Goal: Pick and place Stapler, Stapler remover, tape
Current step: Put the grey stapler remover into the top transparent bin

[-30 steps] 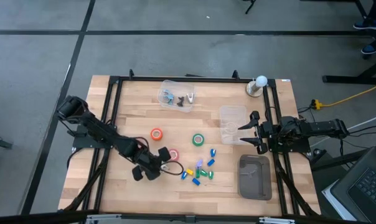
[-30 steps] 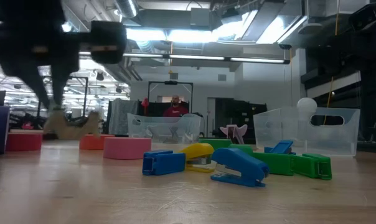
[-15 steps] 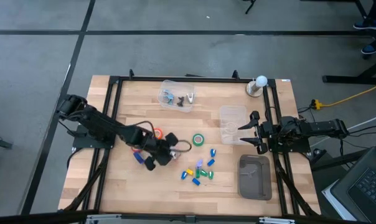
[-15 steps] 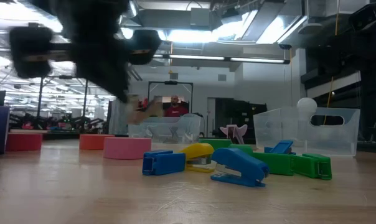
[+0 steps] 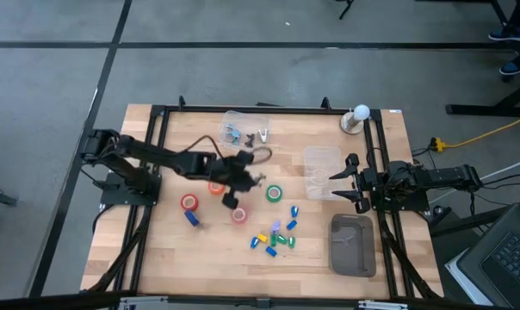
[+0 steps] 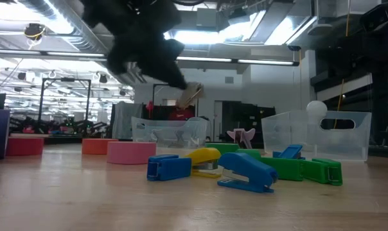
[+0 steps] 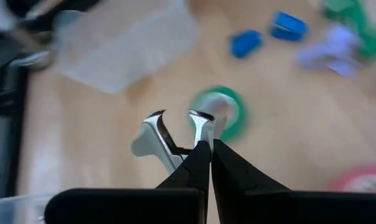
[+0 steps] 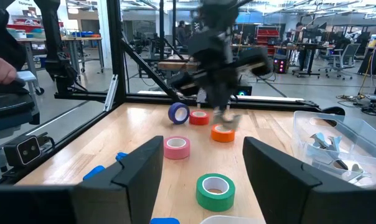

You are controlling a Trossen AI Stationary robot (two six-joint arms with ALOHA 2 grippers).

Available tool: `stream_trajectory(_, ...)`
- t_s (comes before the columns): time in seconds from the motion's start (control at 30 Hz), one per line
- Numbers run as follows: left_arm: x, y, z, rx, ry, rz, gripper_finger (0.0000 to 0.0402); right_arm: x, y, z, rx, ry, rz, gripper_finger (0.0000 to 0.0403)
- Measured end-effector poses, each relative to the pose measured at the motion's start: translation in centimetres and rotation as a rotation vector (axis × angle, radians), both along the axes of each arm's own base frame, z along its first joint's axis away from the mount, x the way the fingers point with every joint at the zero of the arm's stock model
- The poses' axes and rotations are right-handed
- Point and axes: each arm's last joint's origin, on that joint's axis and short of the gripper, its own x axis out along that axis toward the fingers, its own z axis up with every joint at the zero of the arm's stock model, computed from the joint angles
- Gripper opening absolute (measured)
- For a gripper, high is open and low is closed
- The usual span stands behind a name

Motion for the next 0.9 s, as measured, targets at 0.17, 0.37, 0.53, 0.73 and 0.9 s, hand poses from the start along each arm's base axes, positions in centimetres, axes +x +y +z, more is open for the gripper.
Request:
stream_trajectory(0.17,0.6,3.2,1.2,-0.062,-0.136,0.175,0.0003,0.0,0.0,0.0,0.0,0.0,0.0,0.0225)
stream_trajectory(0.37,0.6,6.1,2.0,-0.162,-0.249,0.347,0.0003,0.0,0.0,0.0,0.0,0.0,0.0,0.0225)
stream_trajectory(0.53,0.4,7.8,2.4,-0.194,-0.313,0.418,0.0003,0.0,0.0,0.0,0.0,0.0,0.0,0.0225)
stream_trajectory(0.73,0.2,9.7,3.0,-0.193,-0.395,0.472,0.0003,0.0,0.0,0.0,0.0,0.0,0.0,0.0225)
stream_trajectory(0.9,-0.4,11.4,3.0,-0.183,-0.399,0.527,0.0003,0.0,0.0,0.0,0.0,0.0,0.0,0.0225)
